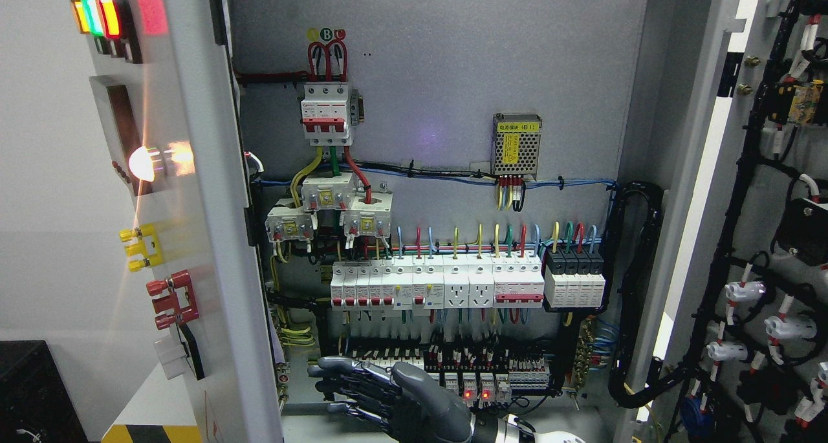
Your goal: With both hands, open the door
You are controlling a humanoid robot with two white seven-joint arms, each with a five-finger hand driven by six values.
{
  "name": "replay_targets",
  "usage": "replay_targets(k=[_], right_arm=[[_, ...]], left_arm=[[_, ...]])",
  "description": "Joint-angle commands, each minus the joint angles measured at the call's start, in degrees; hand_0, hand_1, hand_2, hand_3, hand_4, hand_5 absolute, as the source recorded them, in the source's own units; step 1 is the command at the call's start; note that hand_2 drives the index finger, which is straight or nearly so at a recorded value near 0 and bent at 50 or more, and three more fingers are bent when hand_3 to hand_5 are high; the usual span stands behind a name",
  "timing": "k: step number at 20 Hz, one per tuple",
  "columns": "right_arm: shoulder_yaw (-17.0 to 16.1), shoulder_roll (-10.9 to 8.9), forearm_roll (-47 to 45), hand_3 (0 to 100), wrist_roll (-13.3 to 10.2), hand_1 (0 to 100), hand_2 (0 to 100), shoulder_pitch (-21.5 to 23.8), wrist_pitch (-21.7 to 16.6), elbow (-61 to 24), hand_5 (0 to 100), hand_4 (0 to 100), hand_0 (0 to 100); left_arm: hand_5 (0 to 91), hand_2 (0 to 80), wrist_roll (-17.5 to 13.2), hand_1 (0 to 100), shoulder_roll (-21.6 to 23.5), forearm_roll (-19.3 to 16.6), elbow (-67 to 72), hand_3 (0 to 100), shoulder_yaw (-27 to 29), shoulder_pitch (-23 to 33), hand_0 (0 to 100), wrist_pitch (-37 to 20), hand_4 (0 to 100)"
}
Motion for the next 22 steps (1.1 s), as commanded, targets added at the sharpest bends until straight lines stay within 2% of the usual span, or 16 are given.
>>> replay_targets(k=[1, 8, 12, 19, 22], right_arm=[[5.61, -0.78, -0.06, 0, 0.01, 0, 0, 1.08, 0.79, -3.35, 0, 0, 19], [6.58, -0.69, -0.06, 0, 0.01, 0, 0, 1.78, 1.15, -3.35, 0, 0, 19], [7.1, 0.01, -0.06, 0, -0.07, 0, 0, 1.78, 3.34, -3.35, 0, 0, 19], [8.69, 0.19, 0.03, 0, -0.07, 0, 0, 1.69, 3.35, -3.53, 0, 0, 19], [8.69, 0.89, 0.03, 0, -0.16, 0, 0, 1.69, 3.43, -3.53, 0, 0, 19]], left_arm=[[0.0, 0.0, -0.02, 0, 0.0, 0.0, -0.01, 0, 0.0, 1.76, 0, -0.02, 0], [0.0, 0.0, -0.02, 0, 0.0, 0.0, -0.01, 0, 0.0, 1.76, 0, -0.02, 0], [0.0, 0.0, -0.02, 0, 0.0, 0.0, -0.01, 0, 0.0, 1.84, 0, -0.02, 0], [0.0, 0.0, -0.02, 0, 0.0, 0.0, -0.01, 0, 0.0, 1.84, 0, -0.02, 0], [0.0, 0.0, -0.02, 0, 0.0, 0.0, -0.01, 0, 0.0, 1.84, 0, -0.02, 0]])
